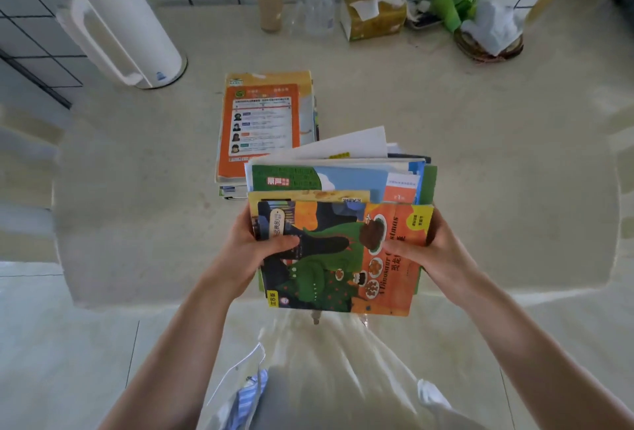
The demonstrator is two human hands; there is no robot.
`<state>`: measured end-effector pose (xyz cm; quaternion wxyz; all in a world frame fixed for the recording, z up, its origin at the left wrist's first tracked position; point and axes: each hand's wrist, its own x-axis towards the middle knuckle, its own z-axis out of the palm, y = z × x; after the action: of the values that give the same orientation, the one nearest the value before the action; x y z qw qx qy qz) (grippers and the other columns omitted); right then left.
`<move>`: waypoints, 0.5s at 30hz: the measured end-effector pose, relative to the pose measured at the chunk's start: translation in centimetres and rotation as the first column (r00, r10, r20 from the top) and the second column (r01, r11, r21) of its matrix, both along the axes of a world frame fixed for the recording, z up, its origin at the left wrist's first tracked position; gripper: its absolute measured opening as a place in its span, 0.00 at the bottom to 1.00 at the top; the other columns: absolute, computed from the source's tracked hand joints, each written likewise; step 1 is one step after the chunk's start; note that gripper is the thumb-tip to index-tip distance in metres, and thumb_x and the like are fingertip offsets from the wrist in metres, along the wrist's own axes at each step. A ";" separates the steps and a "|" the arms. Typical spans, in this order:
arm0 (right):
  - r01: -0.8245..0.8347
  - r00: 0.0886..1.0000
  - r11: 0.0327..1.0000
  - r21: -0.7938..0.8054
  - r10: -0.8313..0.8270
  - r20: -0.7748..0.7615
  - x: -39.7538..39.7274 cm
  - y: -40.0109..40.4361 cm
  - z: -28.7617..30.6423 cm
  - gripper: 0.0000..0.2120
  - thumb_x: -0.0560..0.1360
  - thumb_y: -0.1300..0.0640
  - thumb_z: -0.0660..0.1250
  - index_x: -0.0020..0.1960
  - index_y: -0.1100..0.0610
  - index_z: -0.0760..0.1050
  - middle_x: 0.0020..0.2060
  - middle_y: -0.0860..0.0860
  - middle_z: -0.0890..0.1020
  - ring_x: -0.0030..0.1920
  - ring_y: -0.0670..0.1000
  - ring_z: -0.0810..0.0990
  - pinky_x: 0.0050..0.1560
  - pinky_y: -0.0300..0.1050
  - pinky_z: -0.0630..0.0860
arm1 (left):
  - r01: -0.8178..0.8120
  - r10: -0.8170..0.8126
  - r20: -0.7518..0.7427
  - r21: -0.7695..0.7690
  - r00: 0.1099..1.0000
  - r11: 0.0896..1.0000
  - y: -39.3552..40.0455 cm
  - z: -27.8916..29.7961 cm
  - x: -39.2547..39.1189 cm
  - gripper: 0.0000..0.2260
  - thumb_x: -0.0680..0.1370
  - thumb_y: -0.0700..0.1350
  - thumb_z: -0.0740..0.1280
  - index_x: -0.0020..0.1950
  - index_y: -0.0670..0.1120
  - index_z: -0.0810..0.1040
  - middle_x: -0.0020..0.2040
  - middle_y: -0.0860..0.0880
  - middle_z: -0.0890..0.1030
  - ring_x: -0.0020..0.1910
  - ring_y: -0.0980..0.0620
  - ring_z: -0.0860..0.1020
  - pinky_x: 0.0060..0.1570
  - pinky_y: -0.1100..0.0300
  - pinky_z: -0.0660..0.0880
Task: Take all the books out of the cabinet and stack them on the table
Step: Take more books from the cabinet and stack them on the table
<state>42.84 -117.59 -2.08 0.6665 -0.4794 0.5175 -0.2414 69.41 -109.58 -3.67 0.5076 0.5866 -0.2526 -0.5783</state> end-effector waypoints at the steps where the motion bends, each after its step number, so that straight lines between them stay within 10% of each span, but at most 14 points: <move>1: -0.030 0.999 1.000 0.002 0.030 0.017 -0.2 -0.5 -0.2 0.33 0.57 0.63 0.81 0.57 0.51 0.72 0.46 0.48 0.86 0.46 0.49 0.85 0.41 0.43 0.80 | 0.013 -0.013 0.003 0.004 1.000 1.000 -0.2 -0.1 0.0 0.27 0.59 0.29 0.77 0.56 0.41 0.76 0.47 0.47 0.86 0.47 0.47 0.84 0.48 0.50 0.82; 11: -0.023 0.997 0.997 -0.076 0.029 0.067 -2.1 -6.4 -1.3 0.42 0.51 0.53 0.85 0.58 0.39 0.67 0.52 0.50 0.83 0.48 0.51 0.84 0.42 0.48 0.82 | -0.081 0.082 0.074 -0.005 0.994 0.997 -3.5 -1.3 -3.2 0.20 0.66 0.23 0.70 0.50 0.43 0.79 0.45 0.50 0.87 0.45 0.52 0.84 0.44 0.57 0.81; 15: -0.085 0.995 0.982 -0.171 0.074 -0.069 -2.5 -8.0 -1.7 0.30 0.54 0.54 0.81 0.55 0.53 0.75 0.45 0.49 0.86 0.44 0.49 0.85 0.49 0.57 0.81 | -0.136 0.140 0.133 -0.039 0.981 0.990 -4.3 -2.0 -4.1 0.20 0.63 0.29 0.77 0.48 0.49 0.84 0.47 0.49 0.86 0.48 0.47 0.84 0.51 0.46 0.80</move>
<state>40.32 -125.62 -3.80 0.6148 -0.5633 0.4954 -0.2436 65.35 -113.90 -5.63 0.5370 0.6329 -0.2538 -0.4966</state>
